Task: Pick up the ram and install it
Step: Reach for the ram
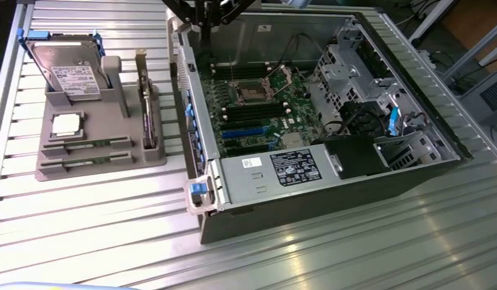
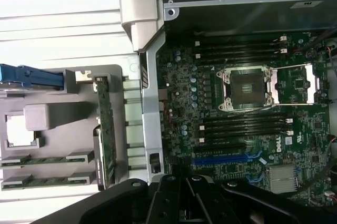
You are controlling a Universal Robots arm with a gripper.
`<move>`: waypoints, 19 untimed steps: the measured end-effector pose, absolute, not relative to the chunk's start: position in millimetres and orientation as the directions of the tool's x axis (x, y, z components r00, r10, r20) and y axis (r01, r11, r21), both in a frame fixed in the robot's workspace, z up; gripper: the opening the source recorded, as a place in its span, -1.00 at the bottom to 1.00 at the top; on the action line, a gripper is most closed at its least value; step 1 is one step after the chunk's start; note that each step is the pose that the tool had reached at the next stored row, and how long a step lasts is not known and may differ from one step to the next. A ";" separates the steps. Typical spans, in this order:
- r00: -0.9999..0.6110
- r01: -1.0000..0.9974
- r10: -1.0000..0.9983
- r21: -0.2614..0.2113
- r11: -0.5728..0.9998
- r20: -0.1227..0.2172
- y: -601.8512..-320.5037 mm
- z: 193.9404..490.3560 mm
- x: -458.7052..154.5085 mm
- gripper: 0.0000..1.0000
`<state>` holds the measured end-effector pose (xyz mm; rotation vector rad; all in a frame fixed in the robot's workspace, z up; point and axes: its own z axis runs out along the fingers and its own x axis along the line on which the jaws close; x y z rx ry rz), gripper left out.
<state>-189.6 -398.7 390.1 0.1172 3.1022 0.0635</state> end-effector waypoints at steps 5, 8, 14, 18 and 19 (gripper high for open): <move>-0.996 0.075 0.076 0.041 0.996 -0.035 -398.7 390.1 -197.7 -0.80; -0.996 0.075 0.076 0.041 0.996 -0.036 -398.7 390.1 -206.1 -0.80; -0.996 0.075 0.076 0.041 0.996 -0.037 -398.7 390.1 -215.9 -0.80; -0.996 0.075 0.076 0.040 0.996 -0.037 -398.7 390.1 -222.4 -0.80; -0.996 0.075 0.076 0.040 0.996 -0.037 -398.7 390.1 -224.7 -0.80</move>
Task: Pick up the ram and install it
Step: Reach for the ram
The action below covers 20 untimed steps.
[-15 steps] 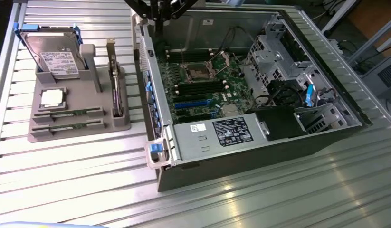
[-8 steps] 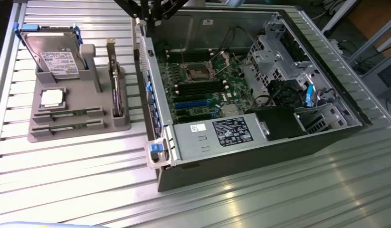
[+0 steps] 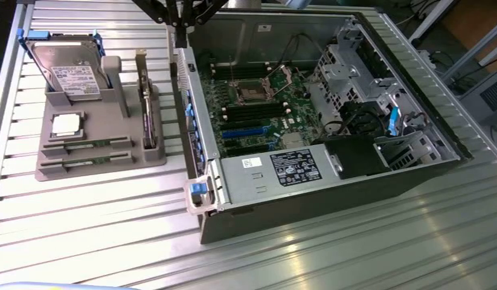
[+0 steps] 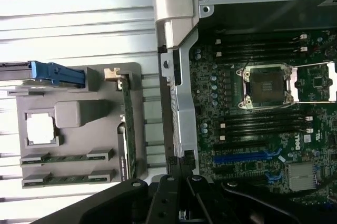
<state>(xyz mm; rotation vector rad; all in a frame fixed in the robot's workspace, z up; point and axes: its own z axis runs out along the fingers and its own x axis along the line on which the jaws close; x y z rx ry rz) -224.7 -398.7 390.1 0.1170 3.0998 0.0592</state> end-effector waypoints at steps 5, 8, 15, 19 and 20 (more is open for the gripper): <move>-0.996 0.075 0.076 0.038 0.996 -0.038 -398.7 390.1 -229.9 -0.80; -0.996 0.075 0.076 0.038 0.997 -0.038 -398.7 390.2 -233.5 -0.80; -0.996 0.075 0.076 0.037 0.997 -0.038 -398.7 390.1 -242.6 -0.80; -0.996 0.075 0.076 0.036 0.997 -0.038 -398.7 390.1 -248.5 -0.80; -0.996 0.074 0.076 0.036 0.997 -0.038 -398.7 390.1 -249.3 -0.80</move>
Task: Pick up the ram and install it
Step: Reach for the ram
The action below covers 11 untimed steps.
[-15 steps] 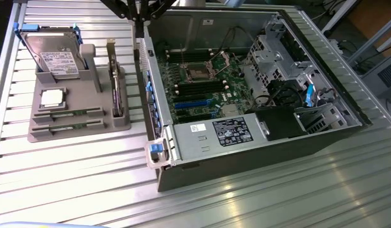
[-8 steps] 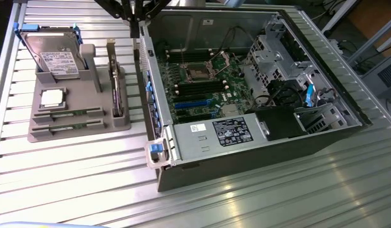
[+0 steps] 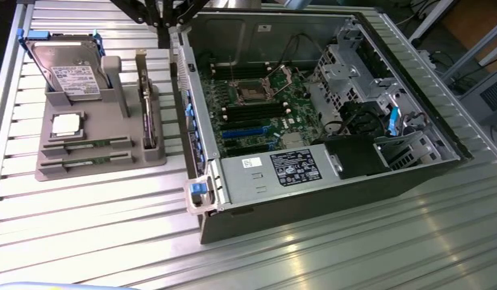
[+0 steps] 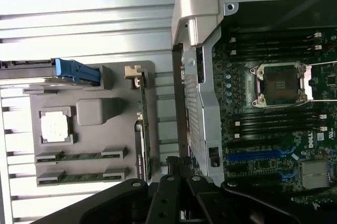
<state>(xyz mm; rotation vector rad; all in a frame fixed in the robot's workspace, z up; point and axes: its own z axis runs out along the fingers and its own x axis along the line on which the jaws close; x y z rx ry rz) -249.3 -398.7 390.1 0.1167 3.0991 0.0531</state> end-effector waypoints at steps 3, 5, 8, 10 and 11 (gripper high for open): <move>-0.996 0.074 0.076 0.035 0.997 -0.039 -398.7 390.2 -253.9 -0.80; -0.996 0.074 0.076 0.035 0.997 -0.039 -398.7 390.1 -256.3 -0.80; -0.996 0.075 0.076 0.034 0.997 -0.039 -398.7 390.1 -259.9 -0.80; -0.996 0.075 0.076 0.034 0.997 -0.039 -398.7 390.1 -262.3 -0.80; -0.996 0.075 0.076 0.034 0.997 -0.039 -398.7 390.1 -263.7 -0.80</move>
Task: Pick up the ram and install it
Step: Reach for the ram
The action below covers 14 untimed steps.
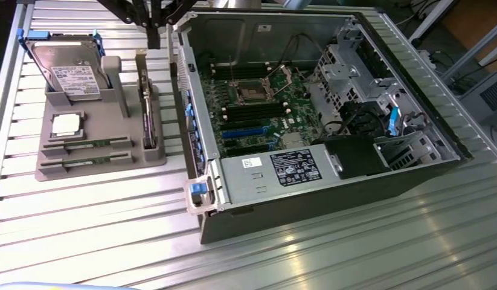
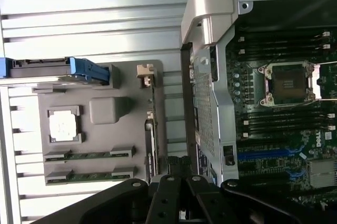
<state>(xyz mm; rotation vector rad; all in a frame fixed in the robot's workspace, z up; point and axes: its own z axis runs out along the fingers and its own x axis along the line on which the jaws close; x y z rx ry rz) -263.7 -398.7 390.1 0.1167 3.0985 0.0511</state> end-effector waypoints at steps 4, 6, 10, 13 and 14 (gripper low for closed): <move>-0.996 0.074 0.076 0.035 0.997 -0.040 -398.7 390.1 -273.4 -0.80; -0.996 0.074 0.076 0.035 0.997 -0.041 -398.7 390.2 -278.2 -0.80; -0.996 0.075 0.076 0.035 0.997 -0.042 -398.7 390.1 -285.0 -0.80; -0.996 0.074 0.076 0.035 0.997 -0.042 -398.7 390.1 -289.5 -0.80; -0.996 0.074 0.076 0.035 0.997 -0.042 -398.7 390.1 -291.0 -0.80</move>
